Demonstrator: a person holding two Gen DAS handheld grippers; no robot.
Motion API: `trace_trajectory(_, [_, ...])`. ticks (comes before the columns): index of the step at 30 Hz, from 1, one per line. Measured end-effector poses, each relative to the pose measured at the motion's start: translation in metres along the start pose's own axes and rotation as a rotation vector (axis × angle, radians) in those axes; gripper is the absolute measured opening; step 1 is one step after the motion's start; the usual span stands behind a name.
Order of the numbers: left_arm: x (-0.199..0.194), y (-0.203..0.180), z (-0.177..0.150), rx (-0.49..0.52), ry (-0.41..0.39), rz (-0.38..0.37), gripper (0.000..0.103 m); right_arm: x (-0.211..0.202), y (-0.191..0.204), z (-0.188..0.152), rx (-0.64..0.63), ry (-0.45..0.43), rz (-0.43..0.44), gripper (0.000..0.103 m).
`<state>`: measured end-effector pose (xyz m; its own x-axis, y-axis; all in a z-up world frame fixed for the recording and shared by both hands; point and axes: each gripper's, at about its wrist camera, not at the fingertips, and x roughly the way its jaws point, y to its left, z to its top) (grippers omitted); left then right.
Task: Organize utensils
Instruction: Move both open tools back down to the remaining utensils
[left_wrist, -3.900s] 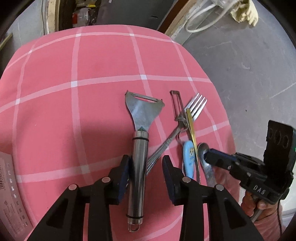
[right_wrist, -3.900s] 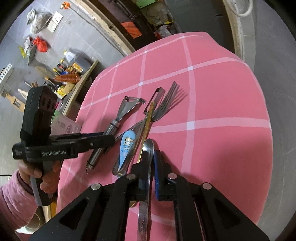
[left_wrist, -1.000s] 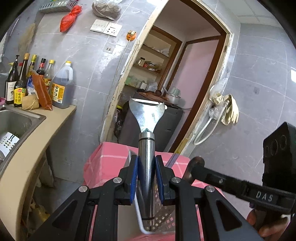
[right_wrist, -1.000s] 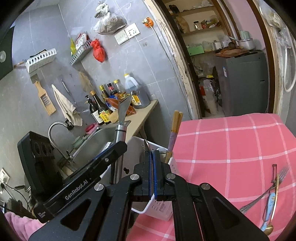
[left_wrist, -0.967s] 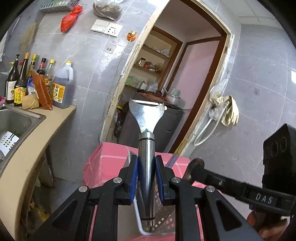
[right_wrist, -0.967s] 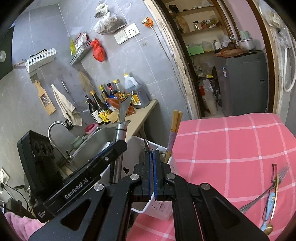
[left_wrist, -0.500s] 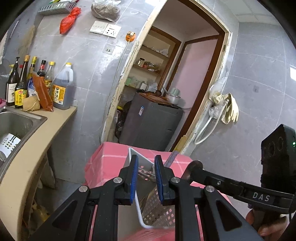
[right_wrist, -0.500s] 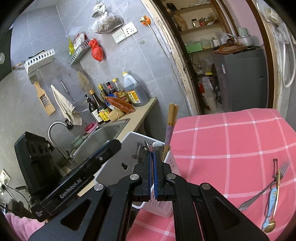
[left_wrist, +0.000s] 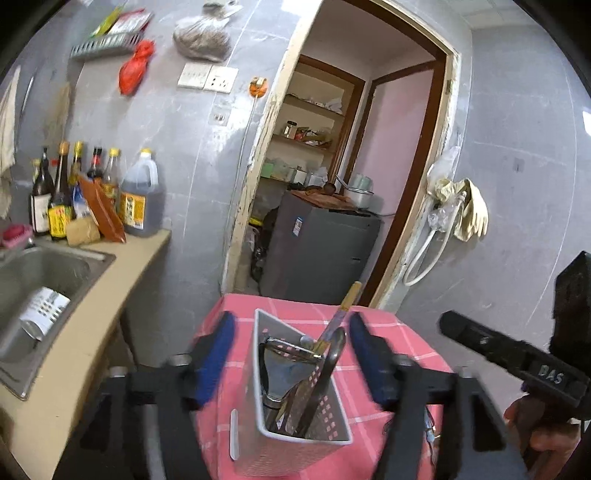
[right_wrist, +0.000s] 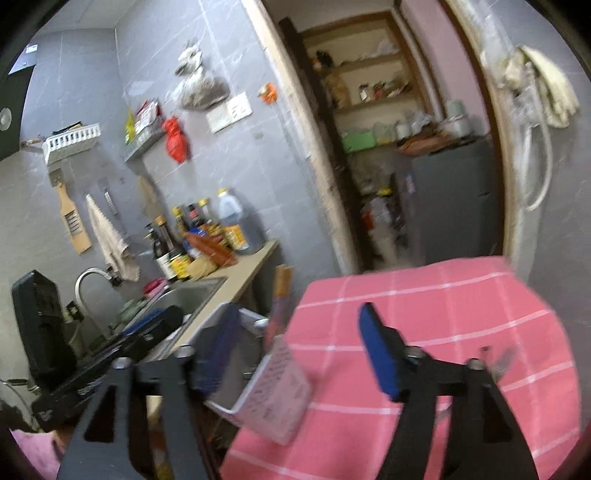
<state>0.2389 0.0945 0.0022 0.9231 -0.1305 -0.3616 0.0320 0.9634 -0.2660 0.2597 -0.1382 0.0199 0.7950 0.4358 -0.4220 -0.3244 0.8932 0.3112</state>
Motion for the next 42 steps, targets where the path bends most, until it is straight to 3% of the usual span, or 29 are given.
trace_trajectory(2, [-0.005, -0.013, 0.0, 0.019, -0.017, 0.014, 0.084, -0.011, -0.01, 0.003, -0.003, -0.024, -0.042, 0.082])
trace_trajectory(7, [-0.011, -0.045, -0.003, 0.048, -0.034, 0.012, 0.1, -0.047, -0.043, 0.006, 0.0, -0.102, -0.158, 0.102])
trace_trajectory(15, [-0.008, -0.1, -0.016, 0.098, -0.063, -0.034, 0.102, -0.096, -0.086, 0.007, -0.038, -0.192, -0.309, 0.102])
trace_trajectory(26, [0.014, -0.157, -0.051, 0.139, -0.041, -0.106, 0.102, -0.118, -0.153, -0.008, 0.0, -0.165, -0.394, 0.102])
trace_trajectory(33, [0.052, -0.17, -0.081, 0.141, 0.087, -0.134, 0.102, -0.106, -0.199, -0.027, 0.052, -0.09, -0.344, 0.102])
trace_trajectory(38, [0.084, -0.171, -0.111, 0.093, 0.213, -0.203, 0.102, -0.083, -0.228, -0.046, 0.104, -0.003, -0.264, 0.102])
trace_trajectory(40, [0.094, -0.171, -0.122, 0.09, 0.241, -0.215, 0.1, -0.074, -0.238, -0.056, 0.122, 0.028, -0.238, 0.1])
trace_trajectory(42, [0.103, -0.172, -0.129, 0.094, 0.268, -0.225, 0.092, -0.062, -0.246, -0.064, 0.134, 0.06, -0.216, 0.094])
